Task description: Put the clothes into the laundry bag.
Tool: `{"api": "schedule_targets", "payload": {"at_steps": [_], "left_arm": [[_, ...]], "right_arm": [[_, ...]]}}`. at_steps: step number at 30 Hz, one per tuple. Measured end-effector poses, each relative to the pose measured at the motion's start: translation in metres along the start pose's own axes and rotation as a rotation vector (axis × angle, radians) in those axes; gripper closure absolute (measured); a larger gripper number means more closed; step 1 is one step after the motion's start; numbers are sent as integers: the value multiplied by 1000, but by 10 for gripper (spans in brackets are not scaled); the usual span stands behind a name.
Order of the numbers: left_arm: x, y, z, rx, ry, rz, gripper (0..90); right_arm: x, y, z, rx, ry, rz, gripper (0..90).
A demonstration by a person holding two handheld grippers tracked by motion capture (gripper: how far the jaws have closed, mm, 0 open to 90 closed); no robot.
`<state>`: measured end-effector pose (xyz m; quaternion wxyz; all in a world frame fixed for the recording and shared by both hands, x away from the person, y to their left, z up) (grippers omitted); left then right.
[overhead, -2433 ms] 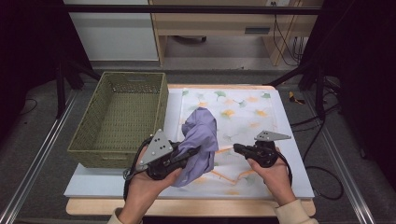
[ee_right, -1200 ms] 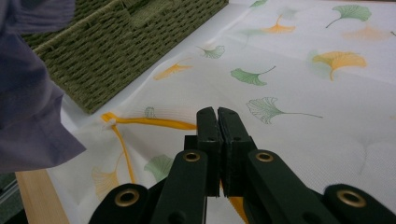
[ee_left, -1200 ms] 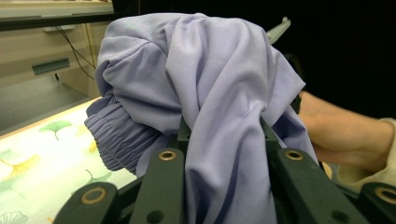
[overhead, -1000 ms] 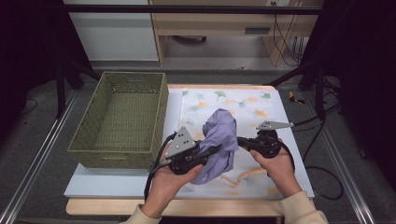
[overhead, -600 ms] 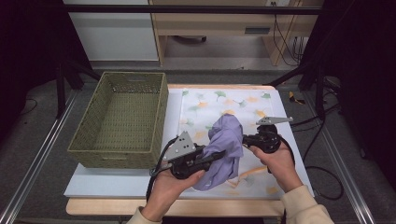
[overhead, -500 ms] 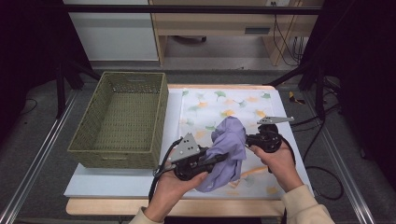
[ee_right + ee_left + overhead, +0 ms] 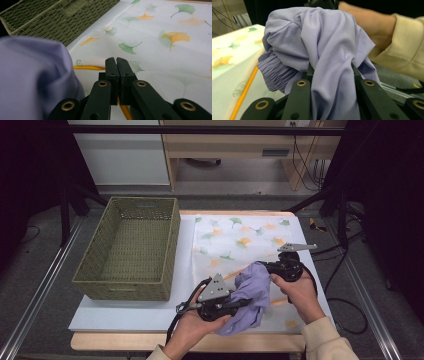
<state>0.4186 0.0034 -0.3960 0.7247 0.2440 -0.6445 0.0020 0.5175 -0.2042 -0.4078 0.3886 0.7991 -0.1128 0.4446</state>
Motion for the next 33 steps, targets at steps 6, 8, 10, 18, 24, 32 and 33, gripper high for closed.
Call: {"api": "schedule_targets", "payload": {"at_steps": [6,8,10,18,24,32,33], "left_arm": [[-5,-8,-1,8,-5,-35,713],[-7,-10,-1,15,-6,-46,714],[-9,-12,-1,19,-9,-60,714],[-8,-19,-4,15,2,-62,716],[-3,-34,-7,13,11,-69,716],[-5,-47,-10,18,37,-63,716],[-5,-48,-10,16,39,-62,716]], "right_arm": [[5,5,1,-2,-2,13,887],[6,6,2,3,-5,12,887],[7,7,2,0,-7,8,887],[17,7,-2,-8,19,7,887],[22,9,-2,-7,16,11,887],[23,10,0,-7,21,11,887],[24,11,0,-7,21,14,887]]}}
Point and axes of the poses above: each handheld gripper's, and its own axes: y roughly backward along the jaws, x roughly out of its top, z roughly to its right, the point moved 3 cm from there along -y, roughly forward along the jaws, and after that the axes turned 2 degrees about -y, right-handed, at the moved point
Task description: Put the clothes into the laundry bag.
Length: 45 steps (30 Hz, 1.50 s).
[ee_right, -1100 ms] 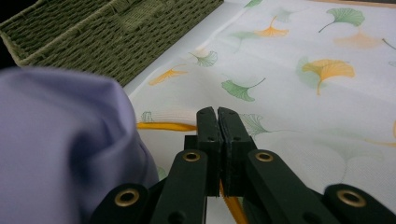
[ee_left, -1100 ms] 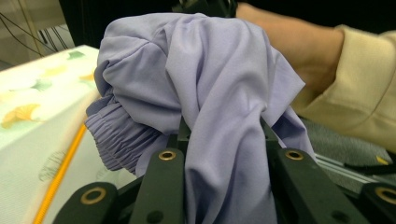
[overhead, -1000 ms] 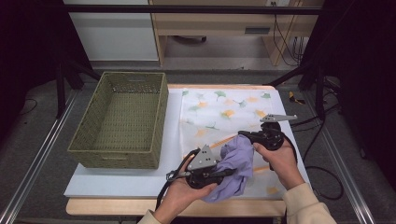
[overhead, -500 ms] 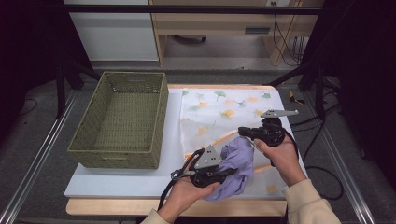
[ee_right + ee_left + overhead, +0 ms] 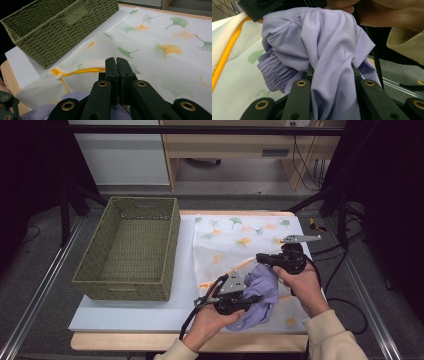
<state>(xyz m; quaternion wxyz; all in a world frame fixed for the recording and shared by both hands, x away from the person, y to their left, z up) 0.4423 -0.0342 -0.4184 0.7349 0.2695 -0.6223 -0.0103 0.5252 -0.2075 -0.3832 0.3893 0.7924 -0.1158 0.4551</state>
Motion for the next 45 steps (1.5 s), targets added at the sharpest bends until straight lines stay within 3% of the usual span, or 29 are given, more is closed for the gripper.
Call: {"api": "schedule_targets", "payload": {"at_steps": [8,17,22,32,35,45], "left_arm": [[-6,-11,-11,32,17,-21,715],[-14,-10,-18,57,18,-54,715],[-20,-9,-26,110,45,-77,715],[-13,-19,-30,135,83,-36,712],[-13,-24,-31,118,132,-6,712],[-18,-39,-44,228,102,-3,705]], "right_arm": [[1,2,0,-5,5,1,887],[3,5,-1,-11,12,7,887],[4,8,-1,-13,15,9,887],[5,6,-6,-4,24,5,887],[5,7,-7,-6,30,4,887],[5,5,-9,-11,32,2,887]]}}
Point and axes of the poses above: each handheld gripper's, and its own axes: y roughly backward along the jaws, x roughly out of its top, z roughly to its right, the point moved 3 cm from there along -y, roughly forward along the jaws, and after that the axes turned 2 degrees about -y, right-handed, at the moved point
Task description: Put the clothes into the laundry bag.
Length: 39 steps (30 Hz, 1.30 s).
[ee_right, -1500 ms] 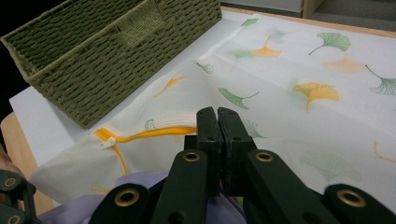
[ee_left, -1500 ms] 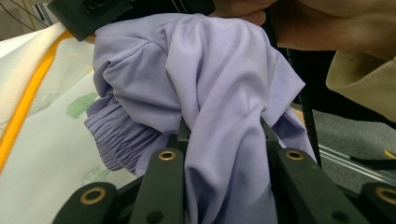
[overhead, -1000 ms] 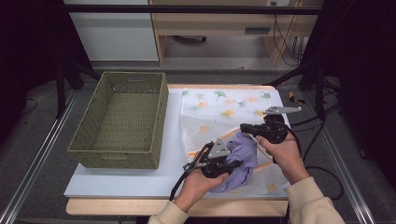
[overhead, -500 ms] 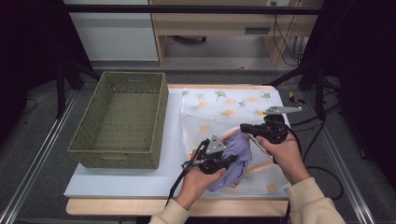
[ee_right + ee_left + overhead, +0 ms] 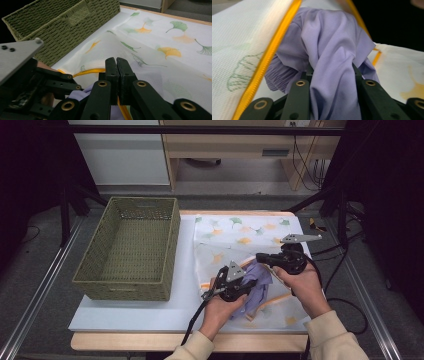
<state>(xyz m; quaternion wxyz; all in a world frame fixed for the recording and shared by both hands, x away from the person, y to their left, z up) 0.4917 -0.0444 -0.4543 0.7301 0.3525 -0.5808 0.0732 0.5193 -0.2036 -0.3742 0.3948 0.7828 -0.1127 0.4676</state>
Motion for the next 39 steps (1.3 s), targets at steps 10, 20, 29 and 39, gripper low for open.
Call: {"api": "schedule_targets", "payload": {"at_steps": [10,20,29,39], "left_arm": [[-12,-15,-10,44,-10,-6,579],[-7,6,1,4,-19,59,363],[-4,36,11,-26,-46,76,370],[-3,73,25,-24,-95,87,377]], "right_arm": [[-7,0,5,1,-10,-9,887],[-9,2,9,-2,-20,-5,886],[-10,2,9,-6,-26,0,886],[-17,1,1,-6,-14,20,886]]}}
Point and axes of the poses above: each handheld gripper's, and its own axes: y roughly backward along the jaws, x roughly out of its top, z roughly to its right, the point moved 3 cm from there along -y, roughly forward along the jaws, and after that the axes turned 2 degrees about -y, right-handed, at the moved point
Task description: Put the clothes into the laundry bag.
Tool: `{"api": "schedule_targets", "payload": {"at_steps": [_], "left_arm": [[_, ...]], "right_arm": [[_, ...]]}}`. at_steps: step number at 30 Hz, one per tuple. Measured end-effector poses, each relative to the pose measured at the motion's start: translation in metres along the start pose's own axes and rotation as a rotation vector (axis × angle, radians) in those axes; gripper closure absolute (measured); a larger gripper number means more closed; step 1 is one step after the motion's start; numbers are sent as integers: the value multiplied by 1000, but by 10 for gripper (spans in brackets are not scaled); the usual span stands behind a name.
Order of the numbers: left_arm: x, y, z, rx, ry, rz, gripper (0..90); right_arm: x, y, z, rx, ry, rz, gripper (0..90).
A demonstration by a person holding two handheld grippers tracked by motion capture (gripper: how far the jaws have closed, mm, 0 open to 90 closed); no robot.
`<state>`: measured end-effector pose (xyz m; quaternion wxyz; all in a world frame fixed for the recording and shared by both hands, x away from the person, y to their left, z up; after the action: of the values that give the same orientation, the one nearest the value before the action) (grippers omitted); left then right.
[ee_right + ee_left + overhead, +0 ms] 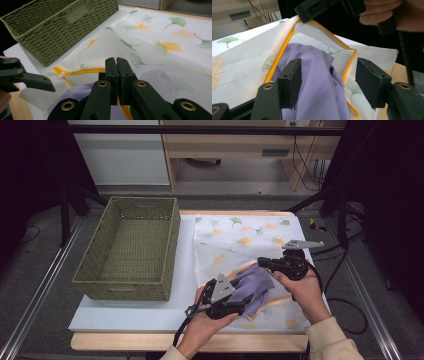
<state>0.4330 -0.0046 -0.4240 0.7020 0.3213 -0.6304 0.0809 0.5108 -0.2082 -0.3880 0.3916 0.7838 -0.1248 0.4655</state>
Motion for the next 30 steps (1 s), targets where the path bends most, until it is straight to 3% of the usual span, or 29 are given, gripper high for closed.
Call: {"api": "schedule_targets", "payload": {"at_steps": [3,10,16,21,25,28,30], "left_arm": [[1,10,-1,24,-20,-8,377],[3,29,-11,62,6,8,399],[-2,39,-17,78,24,-9,441],[-16,43,-18,81,63,-66,509],[-31,41,-13,60,70,-147,579],[-40,40,-14,71,54,-197,642],[-46,41,-16,73,71,-221,682]], "right_arm": [[-5,-3,-5,-11,9,6,886],[-15,-5,-14,-2,14,26,886],[-24,-7,-16,26,-1,50,886],[-32,-9,-16,32,-17,44,887],[-36,-10,-19,28,-10,34,886],[-39,-8,-21,32,-11,38,886],[-40,-7,-20,33,-15,38,886]]}}
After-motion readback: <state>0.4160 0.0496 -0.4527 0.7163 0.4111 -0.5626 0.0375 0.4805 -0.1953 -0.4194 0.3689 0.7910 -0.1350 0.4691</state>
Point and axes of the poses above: each handheld gripper's, and its own axes: y roughly backward along the jaws, x roughly out of its top, z roughly to its right, the point moved 3 cm from there along -y, roughly forward along the jaws, and after that the axes turned 2 degrees about -y, right-handed, at the moved point
